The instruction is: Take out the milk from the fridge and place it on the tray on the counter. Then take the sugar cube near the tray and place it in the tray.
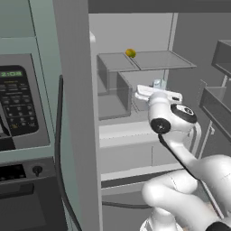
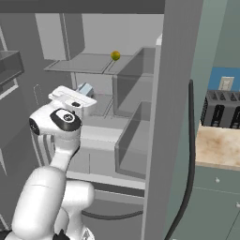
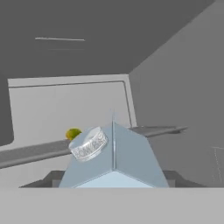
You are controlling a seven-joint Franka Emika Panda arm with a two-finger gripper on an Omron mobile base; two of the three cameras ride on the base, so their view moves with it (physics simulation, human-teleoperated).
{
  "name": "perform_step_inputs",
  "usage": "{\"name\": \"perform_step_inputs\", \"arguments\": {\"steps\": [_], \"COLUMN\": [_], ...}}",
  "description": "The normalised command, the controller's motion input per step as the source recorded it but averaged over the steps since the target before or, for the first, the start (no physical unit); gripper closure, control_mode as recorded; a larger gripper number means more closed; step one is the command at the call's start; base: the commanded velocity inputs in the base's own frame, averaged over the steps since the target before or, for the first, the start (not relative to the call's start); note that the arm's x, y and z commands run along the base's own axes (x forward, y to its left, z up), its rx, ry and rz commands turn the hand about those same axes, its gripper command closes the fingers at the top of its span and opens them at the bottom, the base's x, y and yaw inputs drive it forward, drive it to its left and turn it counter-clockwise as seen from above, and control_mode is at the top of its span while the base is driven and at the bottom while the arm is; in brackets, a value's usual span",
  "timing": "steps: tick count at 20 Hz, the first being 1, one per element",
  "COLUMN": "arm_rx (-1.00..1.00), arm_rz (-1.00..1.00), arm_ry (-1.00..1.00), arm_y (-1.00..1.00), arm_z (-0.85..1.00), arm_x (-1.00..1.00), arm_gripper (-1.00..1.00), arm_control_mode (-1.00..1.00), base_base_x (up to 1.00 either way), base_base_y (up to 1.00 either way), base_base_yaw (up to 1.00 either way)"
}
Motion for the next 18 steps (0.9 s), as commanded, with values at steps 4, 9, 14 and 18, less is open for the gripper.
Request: {"name": "perform_step_inputs", "arguments": {"steps": [4, 9, 14, 18], "arm_rx": [-0.03, 0.00, 0.00, -0.07], "arm_rz": [-0.16, -0.01, 0.07, 0.04], "arm_ry": [-0.03, 0.13, 0.29, 0.33], "arm_y": [-0.02, -0.31, -0.09, 0.00], "arm_z": [1.00, 0.55, 0.70, 0.17], "arm_x": [-0.71, -0.75, -0.21, -0.06], "arm_gripper": [1.00, 1.00, 1.00, 1.00], "arm_control_mode": [-1.00, -1.00, -1.00, -1.00], "base_base_x": [0.00, 0.00, 0.00, 0.00], "base_base_y": [0.00, 0.00, 0.00, 0.00], "base_base_yaw": [0.00, 0.00, 0.00, 0.00]}}
